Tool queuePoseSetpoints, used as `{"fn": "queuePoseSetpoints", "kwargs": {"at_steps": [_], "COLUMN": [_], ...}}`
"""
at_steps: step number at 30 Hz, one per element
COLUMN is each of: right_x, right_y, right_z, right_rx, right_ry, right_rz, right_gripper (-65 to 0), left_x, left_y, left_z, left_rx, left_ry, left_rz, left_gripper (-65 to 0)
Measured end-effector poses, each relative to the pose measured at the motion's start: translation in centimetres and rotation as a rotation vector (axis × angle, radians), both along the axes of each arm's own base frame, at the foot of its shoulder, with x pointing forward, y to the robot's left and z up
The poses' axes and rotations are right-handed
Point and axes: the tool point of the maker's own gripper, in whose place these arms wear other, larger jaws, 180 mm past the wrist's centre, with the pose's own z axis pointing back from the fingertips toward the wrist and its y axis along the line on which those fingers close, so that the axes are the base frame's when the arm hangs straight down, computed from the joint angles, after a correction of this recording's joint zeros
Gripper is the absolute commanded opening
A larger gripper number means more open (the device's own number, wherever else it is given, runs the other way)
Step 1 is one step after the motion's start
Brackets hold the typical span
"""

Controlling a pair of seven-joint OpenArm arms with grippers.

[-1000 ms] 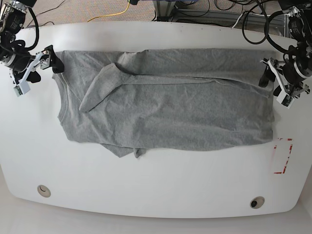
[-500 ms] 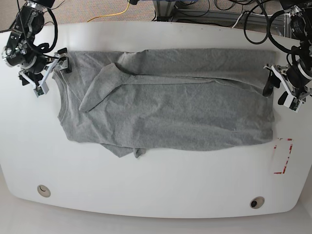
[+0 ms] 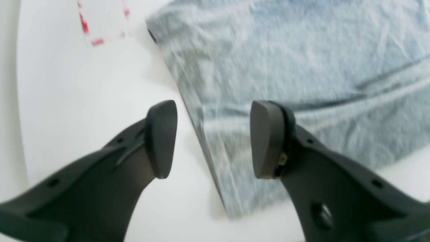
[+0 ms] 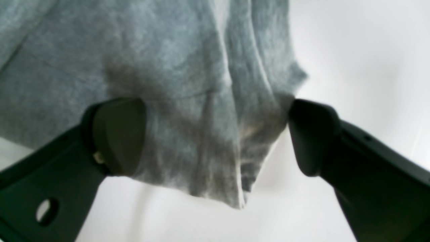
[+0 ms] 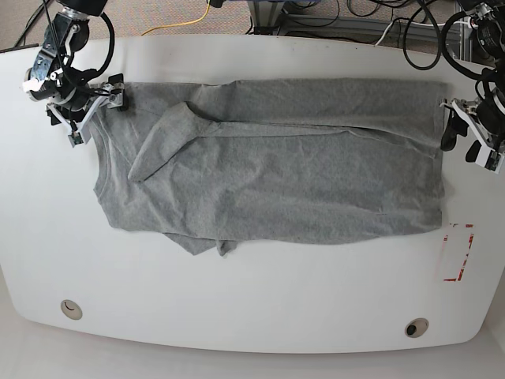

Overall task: Layout the t-shirt on the table in an organized manner, then fold the t-shirt properly
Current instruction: 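Lower both grippers onto the shirt's corners beside the collar edge, then grasp the shirt's corners with both grippers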

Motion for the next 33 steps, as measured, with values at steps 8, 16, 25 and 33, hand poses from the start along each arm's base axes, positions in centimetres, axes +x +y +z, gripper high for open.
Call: {"fn": "queuePoseSetpoints", "kwargs": {"at_steps": [8, 16, 25, 33], "right_x": [0.5, 0.6, 0.7, 0.7], "right_y": [-0.2, 0.0, 0.5, 0.5], "right_z": [-0.3, -0.3, -0.4, -0.4], "right_rx": [0.030, 0.038, 0.059, 0.060], "right_ry": [-0.021, -0.028, -0.032, -0.032], "right_rz": [-0.023, -0.026, -0.020, -0.020], "right_gripper": [-0.8, -45.8, -62.3, -62.3], "left_x": [-0.4, -0.9, -2.0, -2.5], "left_y": [0.4, 0.6, 0.8, 2.7], "left_z": [-0.1, -0.5, -1.5, -0.9], "left_rx": [0.007, 0.014, 0.028, 0.041], "left_ry": [0.009, 0.030, 0.093, 0.079], "left_rz": [0.010, 0.012, 0.020, 0.081], "left_gripper": [-32.5, -31.9, -31.8, -31.8]}}
